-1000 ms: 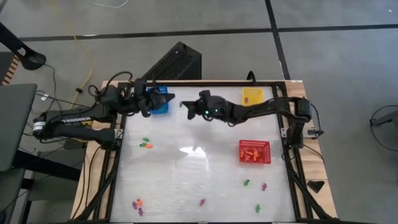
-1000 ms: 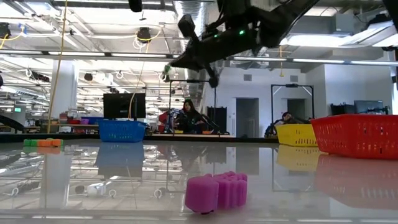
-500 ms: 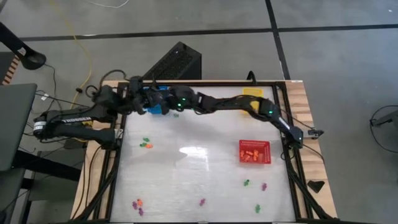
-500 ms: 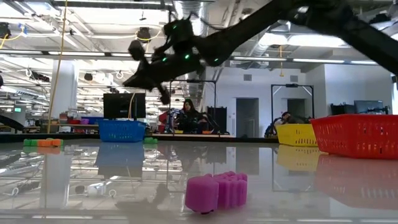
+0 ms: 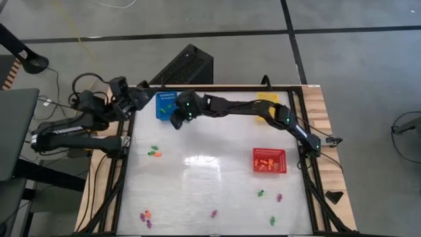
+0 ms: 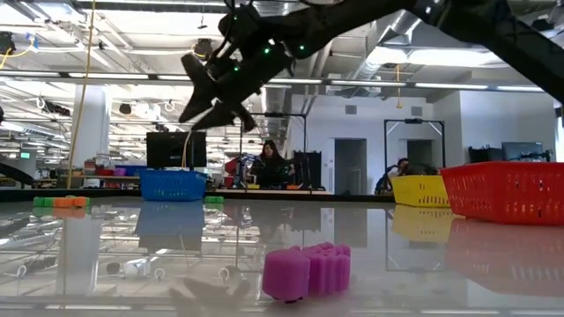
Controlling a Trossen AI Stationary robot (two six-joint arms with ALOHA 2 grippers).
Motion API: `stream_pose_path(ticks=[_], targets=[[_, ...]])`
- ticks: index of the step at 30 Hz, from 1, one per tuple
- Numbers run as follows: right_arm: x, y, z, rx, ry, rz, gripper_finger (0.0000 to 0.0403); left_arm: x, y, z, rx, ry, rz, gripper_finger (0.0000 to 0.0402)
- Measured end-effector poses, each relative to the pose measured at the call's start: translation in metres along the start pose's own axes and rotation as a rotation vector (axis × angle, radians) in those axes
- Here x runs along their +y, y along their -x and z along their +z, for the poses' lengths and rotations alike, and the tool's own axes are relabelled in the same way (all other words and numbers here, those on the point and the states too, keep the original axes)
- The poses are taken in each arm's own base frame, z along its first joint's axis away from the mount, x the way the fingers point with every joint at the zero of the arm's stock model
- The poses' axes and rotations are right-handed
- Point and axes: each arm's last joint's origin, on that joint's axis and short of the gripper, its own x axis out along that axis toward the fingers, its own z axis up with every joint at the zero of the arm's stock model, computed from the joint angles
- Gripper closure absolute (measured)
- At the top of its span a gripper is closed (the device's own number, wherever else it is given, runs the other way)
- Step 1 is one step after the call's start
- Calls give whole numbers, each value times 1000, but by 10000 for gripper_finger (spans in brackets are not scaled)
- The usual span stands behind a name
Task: Sort Halloween decoration
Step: Put the green skeleton toy into the blue bin
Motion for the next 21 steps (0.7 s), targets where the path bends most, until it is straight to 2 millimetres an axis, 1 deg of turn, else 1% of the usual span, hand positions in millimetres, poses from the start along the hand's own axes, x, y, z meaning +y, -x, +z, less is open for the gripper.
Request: stream_pose_path(ticks=[3, 5, 7, 9, 11, 14, 17, 21], targets=[[9, -1, -16, 91, 60, -56, 176, -1, 4, 1, 21, -15, 17, 383], [14, -7, -29, 127, 79, -113, 150, 0, 4, 0, 30, -15, 24, 383], [18, -13, -40, 132, 99, -183, 137, 0, 4, -1, 38, -2, 22, 383], [19, -16, -47, 116, 107, -230, 133, 0, 4, -1, 51, 11, 11, 383], [9, -20, -51, 88, 73, -244, 131, 0, 4, -2, 69, 24, 3, 383], [-18, -26, -63, 103, 8, -289, 130, 0, 4, -4, 88, 45, -7, 383], [-38, -32, -71, 113, -25, -244, 130, -1, 4, -4, 93, 56, -13, 383], [-44, -34, -77, 100, -35, -190, 130, -1, 4, -6, 108, 55, 3, 383]])
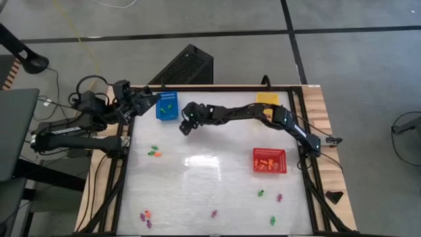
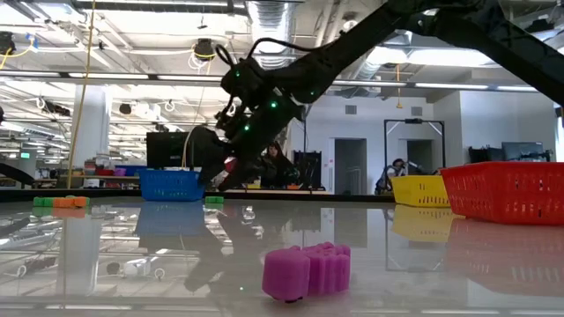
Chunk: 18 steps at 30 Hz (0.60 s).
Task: Sort Halloween decoration
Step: Put the green skeleton toy into the blue bin
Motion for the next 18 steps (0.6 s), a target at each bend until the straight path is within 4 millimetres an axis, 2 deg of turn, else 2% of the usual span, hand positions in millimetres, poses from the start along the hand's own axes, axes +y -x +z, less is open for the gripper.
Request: stream_pose_path(ticks=[7, 10, 13, 15, 18], targets=[[-8, -5, -13, 45, 37, 34, 131, 4, -2, -3, -1, 2, 41, 383], [-12, -13, -19, 72, 18, 43, 148, 7, -5, -5, -6, 3, 67, 383], [-15, -25, -29, 124, -33, 84, 201, 11, -9, -8, -8, 14, 95, 383], [-14, -26, -31, 141, -49, 91, 256, 13, -10, -10, -4, 31, 102, 383], [-11, -37, -44, 162, -40, 87, 350, 15, -14, -12, -5, 48, 95, 383]])
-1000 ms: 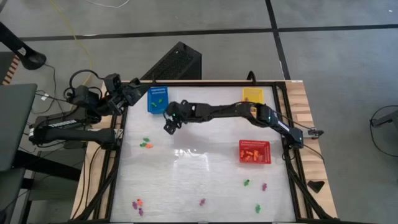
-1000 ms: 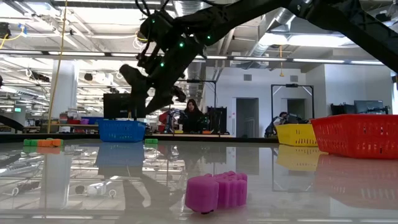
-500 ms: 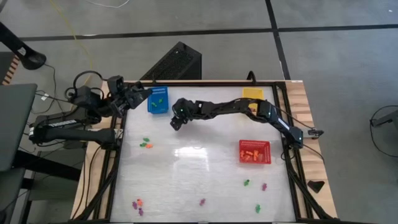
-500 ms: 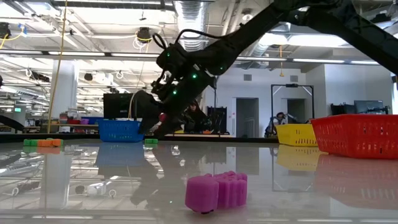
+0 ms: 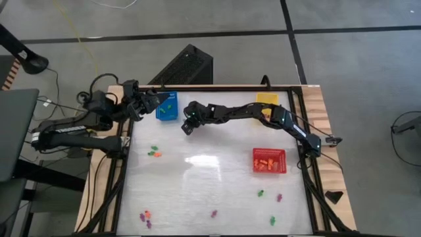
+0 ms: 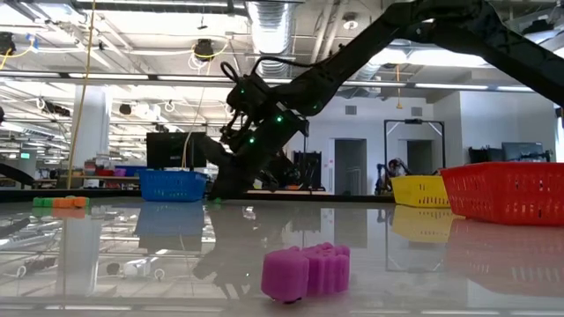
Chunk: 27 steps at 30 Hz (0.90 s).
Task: Sort Halloween decoration
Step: Put the green skeleton toy into the blue bin
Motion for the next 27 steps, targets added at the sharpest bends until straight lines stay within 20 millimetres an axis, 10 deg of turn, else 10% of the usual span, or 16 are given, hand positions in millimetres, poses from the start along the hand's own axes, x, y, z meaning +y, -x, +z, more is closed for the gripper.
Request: stream_pose_path(ticks=[6, 19, 27], targets=[[7, 2, 0, 15, 10, 30, 383, 2, -5, -3, -7, 8, -17, 383], [61, 95, 52, -165, 70, 158, 384, -3, -4, 1, -40, -23, -59, 383], [86, 104, 69, -396, 67, 373, 384, -3, -4, 2, -46, -42, -65, 383]])
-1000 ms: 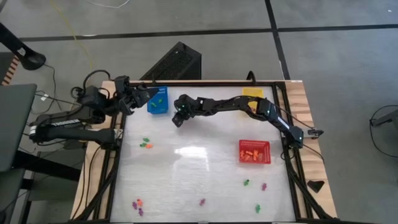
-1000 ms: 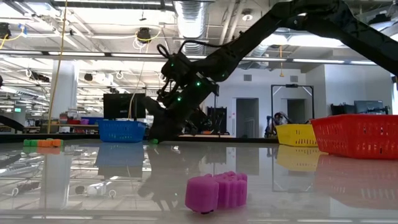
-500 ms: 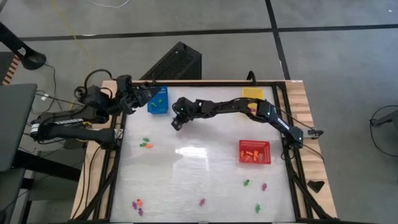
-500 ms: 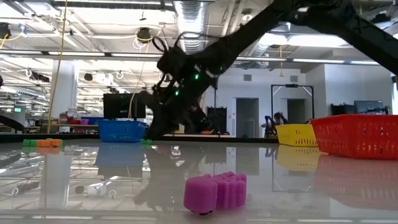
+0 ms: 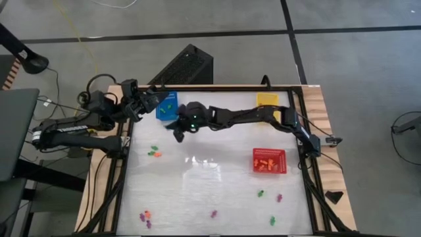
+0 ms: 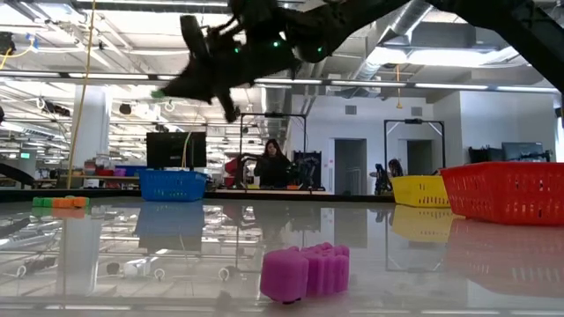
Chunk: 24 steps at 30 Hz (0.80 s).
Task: Sort Halloween decoration
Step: Put the green skeleton toy into the blue bin
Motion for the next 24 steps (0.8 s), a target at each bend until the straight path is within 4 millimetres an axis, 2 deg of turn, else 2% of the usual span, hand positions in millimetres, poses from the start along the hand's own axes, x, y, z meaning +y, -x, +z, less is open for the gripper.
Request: stream_pose_path(ticks=[3, 6, 8, 11, 18, 24], targets=[[-23, -12, -2, -80, -87, 55, 384, -1, 0, 1, -6, 0, -6, 383], [-58, -24, -14, -48, -134, -11, 384, -1, 0, 0, 2, 3, -15, 383], [-70, -29, -9, -46, -129, -42, 384, -1, 0, 0, 5, 5, -18, 383], [-77, -37, 3, -32, -105, -67, 384, -2, 0, 0, 9, 8, -21, 383], [-90, -59, 11, 145, 35, -227, 384, -2, 0, -1, 10, 13, -20, 383], [-96, -56, 3, 180, 96, -340, 384, -2, 0, -2, 18, 19, -19, 383]])
